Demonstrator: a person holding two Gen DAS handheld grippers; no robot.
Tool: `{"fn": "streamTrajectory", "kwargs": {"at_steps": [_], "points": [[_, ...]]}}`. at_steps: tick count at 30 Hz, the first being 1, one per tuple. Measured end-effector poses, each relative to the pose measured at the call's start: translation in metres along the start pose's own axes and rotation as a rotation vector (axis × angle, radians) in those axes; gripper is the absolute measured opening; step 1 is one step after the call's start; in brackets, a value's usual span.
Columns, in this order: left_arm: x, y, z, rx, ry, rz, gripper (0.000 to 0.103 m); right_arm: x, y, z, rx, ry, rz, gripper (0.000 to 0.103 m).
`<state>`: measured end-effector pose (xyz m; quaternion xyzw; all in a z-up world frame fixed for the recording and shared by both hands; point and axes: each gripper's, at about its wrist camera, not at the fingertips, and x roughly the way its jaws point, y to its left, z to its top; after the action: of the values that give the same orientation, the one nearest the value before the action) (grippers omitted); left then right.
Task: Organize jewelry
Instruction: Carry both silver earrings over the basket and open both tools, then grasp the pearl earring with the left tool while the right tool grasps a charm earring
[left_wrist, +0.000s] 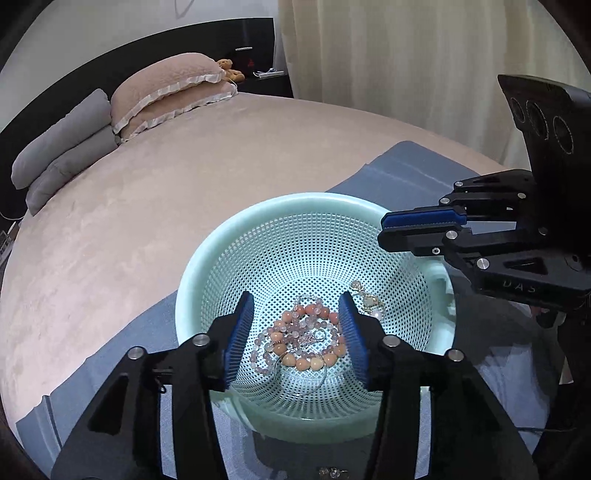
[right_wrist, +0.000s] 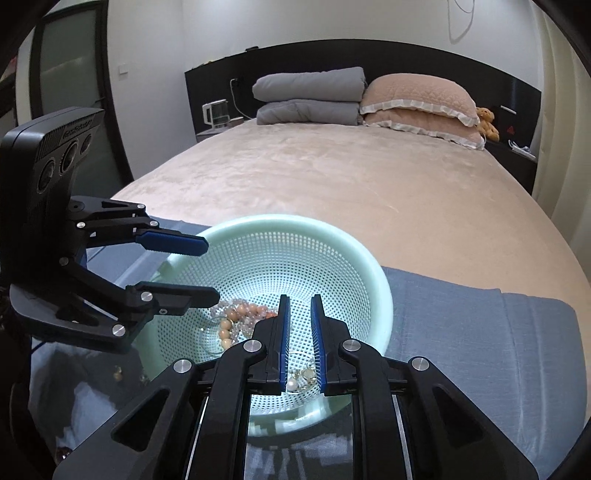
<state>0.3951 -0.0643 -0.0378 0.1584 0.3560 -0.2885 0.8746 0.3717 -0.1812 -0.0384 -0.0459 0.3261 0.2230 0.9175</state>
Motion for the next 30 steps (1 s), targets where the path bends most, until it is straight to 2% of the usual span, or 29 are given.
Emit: {"fn": "streamTrajectory", "kwargs": {"at_steps": [4,9,13,15,16,18,20,22,23,26,30], "points": [[-0.029,0.000,0.006,0.006,-0.019,0.020,0.052,-0.024,0.011,0.012,-0.039,-0.032,-0.016,0.012],[-0.074,-0.004,0.011,0.061,-0.040,0.084,0.056,-0.065,0.032,0.033,-0.101,-0.078,-0.026,0.012],[-0.111,-0.001,0.008,0.060,-0.043,0.132,0.056,-0.102,0.051,0.047,-0.146,-0.123,-0.032,0.012],[-0.129,-0.001,0.003,0.059,-0.048,0.144,0.057,-0.120,0.060,0.051,-0.168,-0.142,-0.034,0.013],[-0.138,-0.001,-0.001,0.060,-0.050,0.156,0.062,-0.128,0.063,0.051,-0.179,-0.149,-0.029,0.017],[-0.152,0.000,-0.010,0.062,-0.049,0.172,0.064,-0.141,0.069,0.050,-0.201,-0.160,-0.021,0.024],[-0.161,0.003,-0.021,0.056,-0.032,0.178,0.065,-0.148,0.075,0.045,-0.215,-0.155,-0.002,0.029],[-0.166,0.009,-0.036,0.036,-0.029,0.183,0.079,-0.149,0.081,0.036,-0.232,-0.143,0.029,0.034],[-0.164,0.011,-0.042,0.023,-0.023,0.185,0.081,-0.147,0.085,0.029,-0.242,-0.136,0.049,0.037],[-0.153,0.012,-0.071,-0.001,0.012,0.172,0.085,-0.132,0.094,0.002,-0.253,-0.092,0.120,0.038],[-0.131,-0.004,-0.113,0.041,0.055,0.120,0.085,-0.099,0.100,-0.039,-0.250,-0.006,0.204,0.038]]}}
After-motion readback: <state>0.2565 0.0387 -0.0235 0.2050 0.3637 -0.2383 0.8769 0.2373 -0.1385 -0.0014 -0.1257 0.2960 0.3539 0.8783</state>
